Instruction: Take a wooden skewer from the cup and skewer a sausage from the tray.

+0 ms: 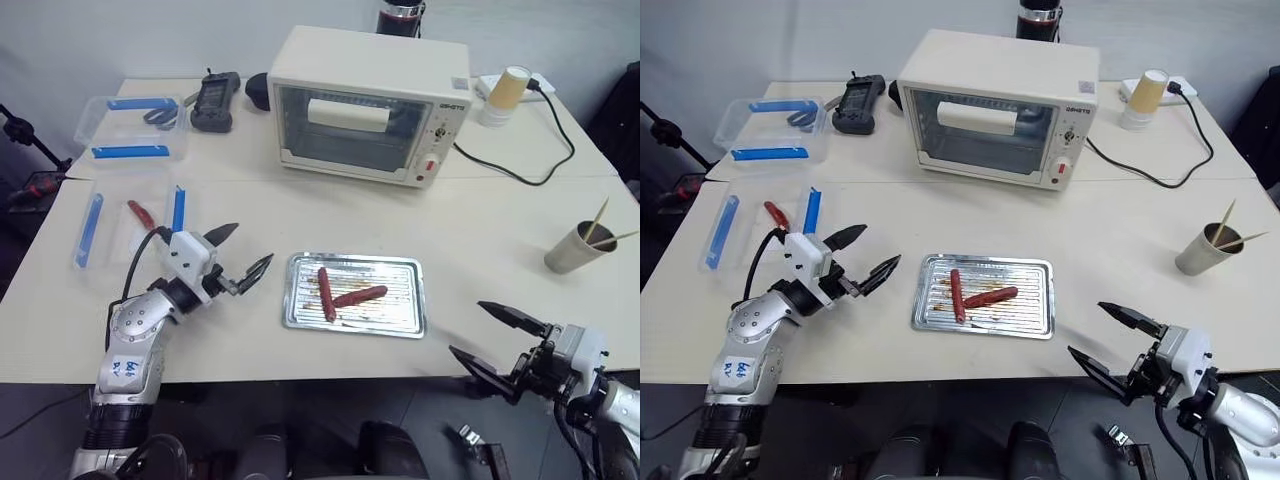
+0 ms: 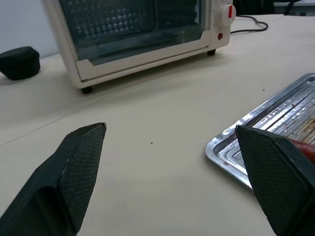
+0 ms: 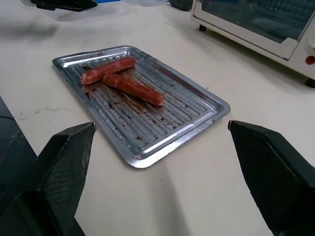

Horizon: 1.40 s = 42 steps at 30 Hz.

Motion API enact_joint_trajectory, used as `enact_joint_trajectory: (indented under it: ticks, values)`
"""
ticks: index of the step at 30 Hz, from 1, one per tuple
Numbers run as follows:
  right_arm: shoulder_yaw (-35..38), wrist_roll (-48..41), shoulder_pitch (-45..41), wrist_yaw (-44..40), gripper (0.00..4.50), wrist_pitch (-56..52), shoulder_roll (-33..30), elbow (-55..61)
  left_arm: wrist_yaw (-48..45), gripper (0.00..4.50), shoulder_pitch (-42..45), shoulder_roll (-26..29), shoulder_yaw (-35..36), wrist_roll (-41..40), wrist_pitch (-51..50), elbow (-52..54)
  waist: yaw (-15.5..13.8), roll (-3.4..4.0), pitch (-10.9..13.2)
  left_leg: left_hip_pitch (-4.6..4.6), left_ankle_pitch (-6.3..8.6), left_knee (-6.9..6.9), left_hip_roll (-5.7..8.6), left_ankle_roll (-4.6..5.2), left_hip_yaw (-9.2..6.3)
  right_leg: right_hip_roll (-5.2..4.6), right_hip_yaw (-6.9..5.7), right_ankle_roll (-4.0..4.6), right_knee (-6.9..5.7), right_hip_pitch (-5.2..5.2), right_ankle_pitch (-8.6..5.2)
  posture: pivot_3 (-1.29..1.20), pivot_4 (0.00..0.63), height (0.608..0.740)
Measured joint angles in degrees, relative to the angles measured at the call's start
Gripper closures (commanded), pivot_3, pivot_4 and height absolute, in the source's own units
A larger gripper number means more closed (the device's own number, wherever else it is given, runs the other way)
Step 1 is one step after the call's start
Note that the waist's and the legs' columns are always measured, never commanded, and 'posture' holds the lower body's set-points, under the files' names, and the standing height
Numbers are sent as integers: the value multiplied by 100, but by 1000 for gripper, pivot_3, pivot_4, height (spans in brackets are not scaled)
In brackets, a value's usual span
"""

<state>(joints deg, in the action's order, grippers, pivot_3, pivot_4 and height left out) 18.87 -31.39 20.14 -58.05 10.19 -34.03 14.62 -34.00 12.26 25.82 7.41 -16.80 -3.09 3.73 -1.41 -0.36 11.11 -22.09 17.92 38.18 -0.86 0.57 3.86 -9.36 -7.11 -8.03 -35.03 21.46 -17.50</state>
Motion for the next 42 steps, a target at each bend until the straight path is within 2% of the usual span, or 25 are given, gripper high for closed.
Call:
enact_joint_trajectory:
  ticks: [3,6,9,11,17,22,26,30,32,34,36,37,42]
  values:
    - [1,45,-58,115,0,9,54,36,-15,56,-10,13,35,-23,-63,9,-11,0,0,0,0,1,1,0,-1,-1,2,-1,-1,0,0,0,150,740]
    - [315,-56,-34,281,0,-68,21,230,-525,56,-80,143,112,-650,-371,250,-9,0,0,-1,0,0,-1,0,-3,-1,2,-1,-1,1,0,0,150,740]
    - [1097,-210,203,299,0,-156,-266,277,-1444,56,-268,670,101,-1202,-642,688,-15,1,0,-1,0,-2,0,0,-1,0,-1,0,1,1,0,0,150,740]
    - [1954,-282,516,179,0,-154,-545,-76,-2130,56,-455,1127,53,-1343,-699,942,-24,1,0,-1,2,-3,3,3,9,0,-1,0,8,-3,0,0,150,740]
    - [3523,-289,999,-326,0,-153,-1236,-1510,-2551,56,-350,1294,37,-1973,-1391,1295,-8,2,0,5,2,-2,1,8,8,0,10,0,9,-8,0,0,150,740]
    - [3817,-293,892,-773,0,-562,-1898,-2450,-2530,56,-363,1119,-182,-2227,-1790,1591,71,6,-2,20,2,-8,-1,8,22,0,28,0,7,-8,0,0,150,740]
    - [3743,-378,150,-1138,0,-1409,-3148,-3008,-2339,56,-420,931,-178,-2516,-2071,1866,152,25,0,59,4,-16,-2,12,45,-3,56,0,13,-23,0,0,150,740]
    - [3243,-282,-759,-1637,0,-1876,-4169,-3756,-2186,56,-497,883,-161,-2629,-2214,2040,137,25,1,65,6,-20,-6,10,40,0,48,4,22,-32,-3,0,150,740]
    - [2210,-44,-1750,-1901,0,-2006,-4683,-4450,-2099,56,-530,846,-147,-2623,-2215,2053,146,32,5,60,12,-9,-7,22,47,-9,56,1,27,-33,-1,0,150,740]
    - [1343,229,-2562,-2066,0,-2030,-4921,-4944,-2053,56,-520,814,-160,-2608,-2192,2071,130,36,6,57,15,-2,-7,26,48,-13,60,0,29,-31,0,0,150,740]
    - [112,916,-4456,-2244,0,-2032,-4806,-5702,-1978,56,-560,804,-138,-2597,-2192,2095,166,40,10,56,19,3,0,22,58,-9,62,-1,50,-32,0,0,150,740]
    - [-398,1263,-5143,-2301,0,-2024,-4704,-6004,-1944,56,-562,801,-150,-2596,-2193,2149,170,44,11,52,19,0,0,22,61,-8,65,-1,53,-27,0,0,150,740]
    - [-1760,2663,-7391,-2367,0,-1683,-3974,-7602,-1791,56,-649,815,-143,-2606,-2265,2370,180,58,15,35,23,-6,-2,12,84,0,70,-2,35,5,1,0,150,740]
